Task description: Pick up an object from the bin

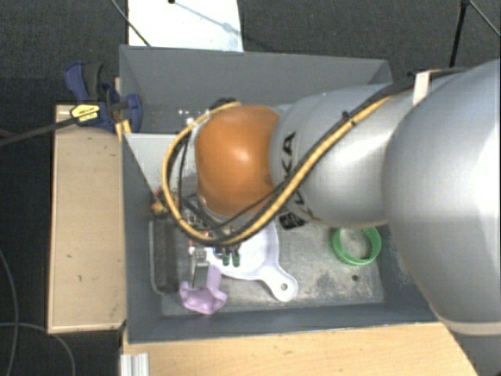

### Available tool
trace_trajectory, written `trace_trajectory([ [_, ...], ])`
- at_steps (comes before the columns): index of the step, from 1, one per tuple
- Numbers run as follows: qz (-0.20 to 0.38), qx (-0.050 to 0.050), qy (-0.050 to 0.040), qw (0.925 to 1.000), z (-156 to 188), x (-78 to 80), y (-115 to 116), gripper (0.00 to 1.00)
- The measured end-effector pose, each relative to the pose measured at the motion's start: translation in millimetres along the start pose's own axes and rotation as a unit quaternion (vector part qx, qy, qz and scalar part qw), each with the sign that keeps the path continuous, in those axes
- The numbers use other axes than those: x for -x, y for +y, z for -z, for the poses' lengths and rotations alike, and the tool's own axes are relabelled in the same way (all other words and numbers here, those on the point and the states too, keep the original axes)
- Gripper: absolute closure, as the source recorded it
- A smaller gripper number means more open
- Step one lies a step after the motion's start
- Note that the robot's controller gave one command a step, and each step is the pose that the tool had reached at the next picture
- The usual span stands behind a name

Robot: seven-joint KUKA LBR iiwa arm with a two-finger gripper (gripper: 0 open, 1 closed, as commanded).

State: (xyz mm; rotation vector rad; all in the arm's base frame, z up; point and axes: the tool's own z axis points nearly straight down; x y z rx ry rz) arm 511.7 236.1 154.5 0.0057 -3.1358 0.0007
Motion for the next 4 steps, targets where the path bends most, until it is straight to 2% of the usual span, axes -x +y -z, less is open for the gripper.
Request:
trace_trajectory([
  [1,-0.003,0.001,-0.0037,1.0000,4,2.3,-1,0.00],
  [2,0.002,0.003,-0.0071,1.0000,-39,4.4,-33,0.00],
  [3,-0.003,0.001,-0.0115,0.9999,-53,11.1,-48,0.00],
  [4,-0.049,0.002,-0.0066,0.9988,-82,11.9,-86,1.00],
])
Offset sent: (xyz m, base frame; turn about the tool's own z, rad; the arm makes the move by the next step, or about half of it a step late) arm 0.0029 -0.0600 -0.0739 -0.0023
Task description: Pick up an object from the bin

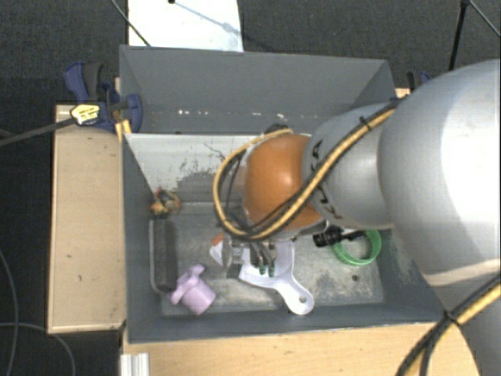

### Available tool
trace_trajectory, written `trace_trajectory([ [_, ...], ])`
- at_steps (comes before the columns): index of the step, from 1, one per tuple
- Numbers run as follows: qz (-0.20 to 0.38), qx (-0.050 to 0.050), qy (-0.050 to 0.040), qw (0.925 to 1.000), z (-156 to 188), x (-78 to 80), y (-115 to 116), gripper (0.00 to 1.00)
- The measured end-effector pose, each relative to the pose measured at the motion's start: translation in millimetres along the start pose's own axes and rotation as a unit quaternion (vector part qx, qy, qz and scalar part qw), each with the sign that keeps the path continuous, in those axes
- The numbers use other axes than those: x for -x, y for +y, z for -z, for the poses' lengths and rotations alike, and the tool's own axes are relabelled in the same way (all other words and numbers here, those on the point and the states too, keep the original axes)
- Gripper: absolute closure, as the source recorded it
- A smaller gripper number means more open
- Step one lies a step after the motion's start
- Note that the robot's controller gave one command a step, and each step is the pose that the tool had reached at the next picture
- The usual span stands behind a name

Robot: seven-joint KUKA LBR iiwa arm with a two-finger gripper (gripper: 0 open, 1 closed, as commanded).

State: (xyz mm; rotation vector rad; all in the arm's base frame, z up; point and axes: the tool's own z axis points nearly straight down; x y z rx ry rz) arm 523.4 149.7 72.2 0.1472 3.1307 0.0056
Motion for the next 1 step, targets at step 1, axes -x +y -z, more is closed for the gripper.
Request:
trace_trajectory([
  [1,-0.001,0.000,0.0018,1.0000,-1.3,-1.3,-0.2,0.00],
])
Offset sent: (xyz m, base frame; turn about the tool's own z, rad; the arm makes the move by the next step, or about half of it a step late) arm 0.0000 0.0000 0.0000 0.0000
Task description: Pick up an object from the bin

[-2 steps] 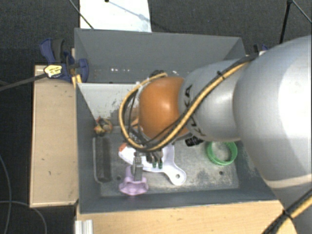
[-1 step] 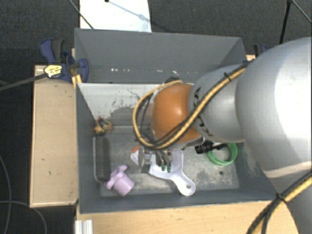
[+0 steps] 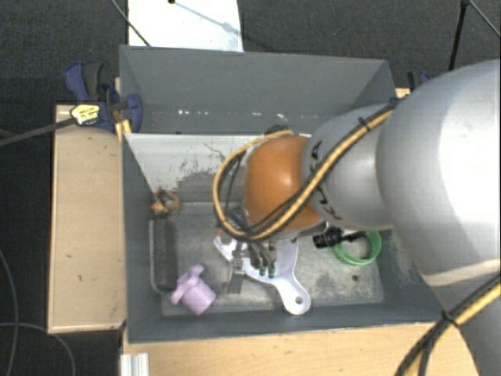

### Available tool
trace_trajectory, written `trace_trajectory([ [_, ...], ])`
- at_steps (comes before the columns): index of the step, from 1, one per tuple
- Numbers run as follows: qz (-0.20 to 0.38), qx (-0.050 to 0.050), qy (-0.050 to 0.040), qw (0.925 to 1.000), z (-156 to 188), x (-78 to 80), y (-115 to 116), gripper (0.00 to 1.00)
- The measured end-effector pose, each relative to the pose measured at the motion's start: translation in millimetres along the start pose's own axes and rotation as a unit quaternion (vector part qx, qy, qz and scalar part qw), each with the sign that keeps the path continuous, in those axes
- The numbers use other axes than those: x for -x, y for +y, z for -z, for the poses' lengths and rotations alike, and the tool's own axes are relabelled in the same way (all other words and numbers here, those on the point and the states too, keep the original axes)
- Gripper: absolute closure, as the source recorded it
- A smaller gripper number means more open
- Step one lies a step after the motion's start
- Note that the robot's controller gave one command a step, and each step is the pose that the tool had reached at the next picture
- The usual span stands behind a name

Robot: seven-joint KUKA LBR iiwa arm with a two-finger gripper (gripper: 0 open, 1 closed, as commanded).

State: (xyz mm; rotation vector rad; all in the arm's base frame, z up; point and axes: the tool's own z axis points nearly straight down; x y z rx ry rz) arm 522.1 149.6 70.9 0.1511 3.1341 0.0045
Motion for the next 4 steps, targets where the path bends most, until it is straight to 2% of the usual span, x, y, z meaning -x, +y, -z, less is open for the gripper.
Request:
trace_trajectory([
  [1,-0.002,0.000,0.0001,1.0000,0,0.0,0,1.00],
  [2,-0.003,0.000,0.0001,1.0000,0,0.0,0,1.00],
  [3,0.003,-0.001,0.0033,1.0000,20,-10.4,-7,1.00],
  [4,0.005,-0.001,0.0002,1.0000,149,35.7,13,1.00],
])
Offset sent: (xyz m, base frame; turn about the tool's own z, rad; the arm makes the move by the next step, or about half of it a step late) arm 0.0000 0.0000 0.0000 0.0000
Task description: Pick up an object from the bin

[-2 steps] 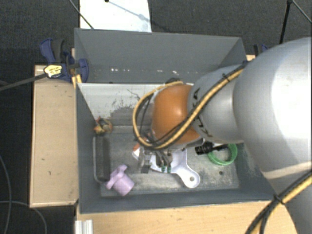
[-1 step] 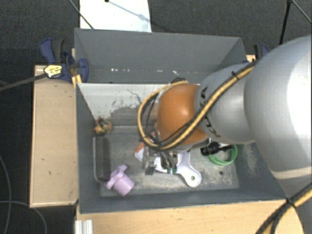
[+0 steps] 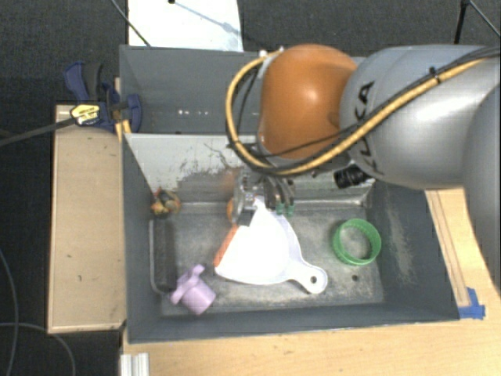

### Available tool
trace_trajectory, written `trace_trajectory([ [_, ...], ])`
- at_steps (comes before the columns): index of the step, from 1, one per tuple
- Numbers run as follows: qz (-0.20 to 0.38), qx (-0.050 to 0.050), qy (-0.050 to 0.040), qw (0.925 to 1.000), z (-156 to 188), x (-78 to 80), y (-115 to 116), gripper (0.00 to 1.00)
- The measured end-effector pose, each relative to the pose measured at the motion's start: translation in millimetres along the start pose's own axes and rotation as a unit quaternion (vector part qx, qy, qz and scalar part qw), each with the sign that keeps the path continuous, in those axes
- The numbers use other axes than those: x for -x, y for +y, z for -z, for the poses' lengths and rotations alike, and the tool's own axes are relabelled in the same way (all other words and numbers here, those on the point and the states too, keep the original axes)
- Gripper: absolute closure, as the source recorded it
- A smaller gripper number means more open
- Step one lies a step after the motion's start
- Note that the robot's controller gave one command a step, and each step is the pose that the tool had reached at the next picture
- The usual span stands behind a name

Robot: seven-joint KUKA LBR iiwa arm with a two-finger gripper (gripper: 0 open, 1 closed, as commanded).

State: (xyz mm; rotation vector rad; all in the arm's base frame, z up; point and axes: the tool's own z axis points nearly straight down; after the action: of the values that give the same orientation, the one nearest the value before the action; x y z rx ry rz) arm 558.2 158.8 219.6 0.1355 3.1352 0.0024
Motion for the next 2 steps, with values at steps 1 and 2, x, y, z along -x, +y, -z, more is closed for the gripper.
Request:
trace_trajectory([
  [1,-0.001,0.000,0.0001,1.0000,-0.1,0.0,0.0,0.00],
  [2,-0.001,0.000,0.0001,1.0000,-0.1,0.0,0.0,0.00],
])
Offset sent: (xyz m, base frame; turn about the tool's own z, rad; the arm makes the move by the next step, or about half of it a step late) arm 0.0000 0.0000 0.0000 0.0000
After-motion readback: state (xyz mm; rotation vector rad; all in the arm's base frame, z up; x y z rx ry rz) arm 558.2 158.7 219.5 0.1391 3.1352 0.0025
